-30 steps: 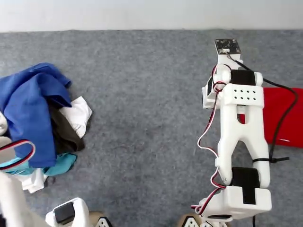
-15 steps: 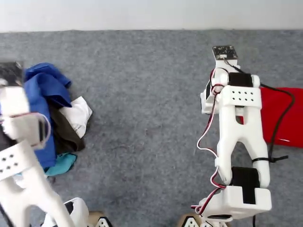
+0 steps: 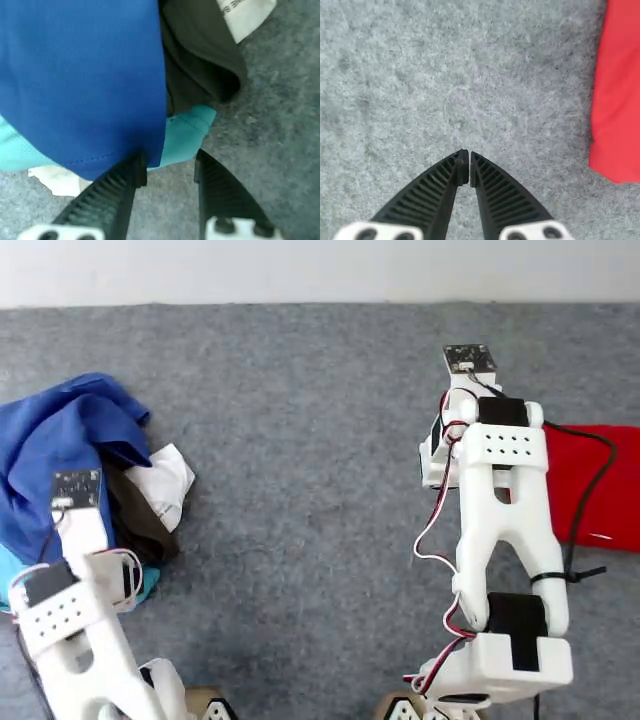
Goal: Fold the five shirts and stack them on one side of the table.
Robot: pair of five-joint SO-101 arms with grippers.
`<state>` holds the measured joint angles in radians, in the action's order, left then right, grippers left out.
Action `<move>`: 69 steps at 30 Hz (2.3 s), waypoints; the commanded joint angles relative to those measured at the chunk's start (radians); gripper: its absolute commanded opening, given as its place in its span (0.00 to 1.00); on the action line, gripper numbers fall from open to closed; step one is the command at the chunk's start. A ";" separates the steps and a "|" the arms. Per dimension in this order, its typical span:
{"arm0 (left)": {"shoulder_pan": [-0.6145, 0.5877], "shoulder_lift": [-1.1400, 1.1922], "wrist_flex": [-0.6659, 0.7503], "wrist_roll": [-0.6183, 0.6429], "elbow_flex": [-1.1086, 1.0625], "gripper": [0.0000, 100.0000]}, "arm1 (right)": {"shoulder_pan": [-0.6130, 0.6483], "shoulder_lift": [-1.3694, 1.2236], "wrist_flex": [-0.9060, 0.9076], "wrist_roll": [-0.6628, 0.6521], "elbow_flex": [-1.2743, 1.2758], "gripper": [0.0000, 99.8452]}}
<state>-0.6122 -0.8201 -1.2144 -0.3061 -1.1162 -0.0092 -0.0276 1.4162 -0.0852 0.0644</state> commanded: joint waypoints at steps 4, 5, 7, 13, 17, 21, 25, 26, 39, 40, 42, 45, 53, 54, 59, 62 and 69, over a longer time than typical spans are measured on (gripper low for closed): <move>-0.110 -0.115 0.146 0.031 -0.027 0.17 | 0.004 0.008 0.007 0.008 -0.005 0.02; -0.126 -0.115 0.164 0.029 -0.028 0.17 | 0.004 0.008 0.007 0.008 -0.005 0.02; -0.143 -0.115 0.196 0.014 -0.042 0.17 | 0.004 0.008 0.005 0.008 -0.005 0.02; -0.144 -0.100 0.261 -0.071 -0.113 0.17 | 0.004 0.012 0.001 0.008 -0.006 0.02; -0.143 -0.107 0.264 -0.068 -0.111 0.09 | 0.004 0.012 -0.001 0.008 -0.006 0.02; -0.143 -0.109 0.262 -0.066 -0.082 0.01 | 0.004 0.012 -0.001 0.008 -0.006 0.02; -0.147 -0.109 0.242 -0.063 -0.022 0.01 | 0.004 0.012 0.001 0.008 -0.006 0.02; -0.147 -0.109 0.215 -0.063 0.004 0.01 | 0.004 0.012 0.001 0.008 -0.006 0.02; -0.143 -0.100 -0.193 -0.061 0.473 0.01 | 0.004 0.008 -0.001 0.008 -0.005 0.02; -0.143 -0.100 -0.215 -0.061 0.503 0.01 | 0.004 0.008 -0.001 0.008 -0.005 0.02; -0.143 -0.098 -0.256 -0.034 0.562 0.01 | 0.004 0.008 -0.001 0.008 -0.005 0.02; -0.143 -0.098 -0.308 0.040 0.665 0.01 | 0.004 0.008 -0.001 0.008 -0.005 0.02; -0.089 -0.098 -0.342 0.212 0.923 0.01 | 0.004 0.008 0.002 0.008 -0.005 0.02; -0.060 -0.098 -0.347 0.229 0.960 0.01 | 0.004 0.008 0.004 0.008 -0.005 0.02; 0.175 -0.098 -0.299 0.292 1.139 0.01 | 0.004 0.008 0.005 0.009 -0.005 0.02; 0.305 -0.097 -0.233 0.298 1.202 0.01 | 0.002 0.008 0.008 0.009 -0.005 0.02; 0.489 0.051 -0.176 0.298 1.405 0.01 | 0.004 0.007 0.002 0.006 -0.005 0.02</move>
<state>-0.2117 -0.8309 -1.4108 -0.0146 0.1588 -0.0123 -0.0276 1.4162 -0.0852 0.0644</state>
